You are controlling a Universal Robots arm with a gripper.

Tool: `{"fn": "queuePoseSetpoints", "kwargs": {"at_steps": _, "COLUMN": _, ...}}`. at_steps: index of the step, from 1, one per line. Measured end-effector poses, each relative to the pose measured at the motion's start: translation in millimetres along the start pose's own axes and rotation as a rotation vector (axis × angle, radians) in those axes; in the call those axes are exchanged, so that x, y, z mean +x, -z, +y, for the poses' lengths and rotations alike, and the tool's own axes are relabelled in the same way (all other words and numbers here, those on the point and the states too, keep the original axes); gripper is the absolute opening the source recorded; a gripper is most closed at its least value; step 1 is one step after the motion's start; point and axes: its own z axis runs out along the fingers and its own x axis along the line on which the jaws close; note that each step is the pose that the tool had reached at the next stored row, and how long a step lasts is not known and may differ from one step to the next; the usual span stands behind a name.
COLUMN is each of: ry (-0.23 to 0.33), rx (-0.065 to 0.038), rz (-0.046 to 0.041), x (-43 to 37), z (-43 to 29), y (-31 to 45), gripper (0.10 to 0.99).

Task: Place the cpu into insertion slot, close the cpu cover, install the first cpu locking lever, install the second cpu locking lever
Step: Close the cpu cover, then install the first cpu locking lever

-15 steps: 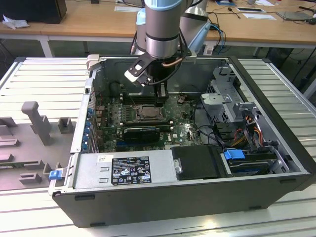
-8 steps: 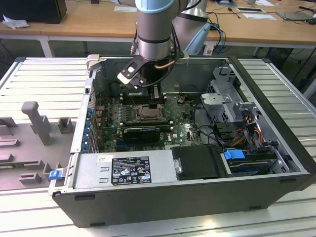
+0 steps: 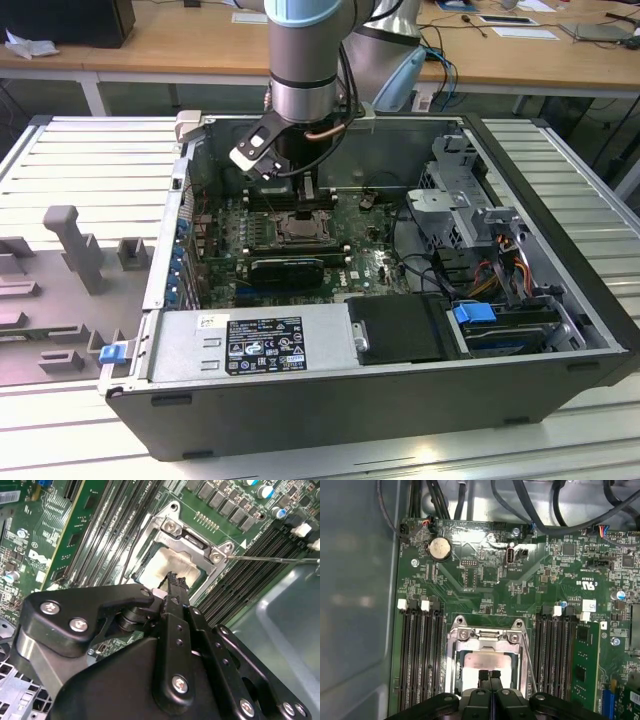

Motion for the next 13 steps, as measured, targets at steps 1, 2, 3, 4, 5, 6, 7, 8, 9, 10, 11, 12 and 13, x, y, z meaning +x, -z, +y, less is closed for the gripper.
{"fn": "queuePoseSetpoints", "kwargs": {"at_steps": 1, "ry": 0.0, "rx": 0.0, "rz": 0.0, "x": 0.0, "z": -0.4, "y": 0.0, "gripper": 0.106}}
{"fn": "queuePoseSetpoints", "kwargs": {"at_steps": 2, "ry": 0.0, "rx": 0.0, "rz": 0.0, "x": 0.1, "z": -1.3, "y": 0.1, "gripper": 0.106}}
{"fn": "queuePoseSetpoints", "kwargs": {"at_steps": 3, "ry": 0.0, "rx": 0.0, "rz": 0.0, "x": 0.1, "z": -1.9, "y": 0.1, "gripper": 0.106}}
{"fn": "queuePoseSetpoints", "kwargs": {"at_steps": 4, "ry": 0.0, "rx": 0.0, "rz": 0.0, "x": 0.1, "z": -2.9, "y": 0.1, "gripper": 0.106}}
{"fn": "queuePoseSetpoints", "kwargs": {"at_steps": 5, "ry": 0.0, "rx": 0.0, "rz": 0.0, "x": 0.2, "z": -3.7, "y": 0.1, "gripper": 0.106}}
{"fn": "queuePoseSetpoints", "kwargs": {"at_steps": 6, "ry": 0.0, "rx": 0.0, "rz": -0.0002, "x": 0.1, "z": -3.8, "y": 1.1, "gripper": 0.106}}
{"fn": "queuePoseSetpoints", "kwargs": {"at_steps": 7, "ry": 0.0, "rx": 0.0, "rz": 0.0, "x": 0.2, "z": -3.6, "y": 4.4, "gripper": 0.106}}
{"fn": "queuePoseSetpoints", "kwargs": {"at_steps": 8, "ry": 0.0, "rx": 0.0, "rz": 0.0, "x": 0.2, "z": -3.5, "y": 7.0, "gripper": 0.106}}
{"fn": "queuePoseSetpoints", "kwargs": {"at_steps": 9, "ry": 0.0, "rx": 0.0, "rz": -0.0001, "x": 0.2, "z": -3.5, "y": 8.7, "gripper": 0.106}}
{"fn": "queuePoseSetpoints", "kwargs": {"at_steps": 10, "ry": 0.0, "rx": 0.0, "rz": 0.0, "x": 0.2, "z": -3.4, "y": 9.4, "gripper": 0.106}}
{"fn": "queuePoseSetpoints", "kwargs": {"at_steps": 11, "ry": 0.0, "rx": 0.0, "rz": -0.0001, "x": 0.2, "z": -3.4, "y": 10.0, "gripper": 0.106}}
{"fn": "queuePoseSetpoints", "kwargs": {"at_steps": 12, "ry": 0.0, "rx": 0.0, "rz": 0.0, "x": 0.2, "z": -3.3, "y": 11.0, "gripper": 0.106}}
{"fn": "queuePoseSetpoints", "kwargs": {"at_steps": 13, "ry": 0.0, "rx": 0.0, "rz": 0.0, "x": 0.2, "z": -3.3, "y": 13.1, "gripper": 0.106}}
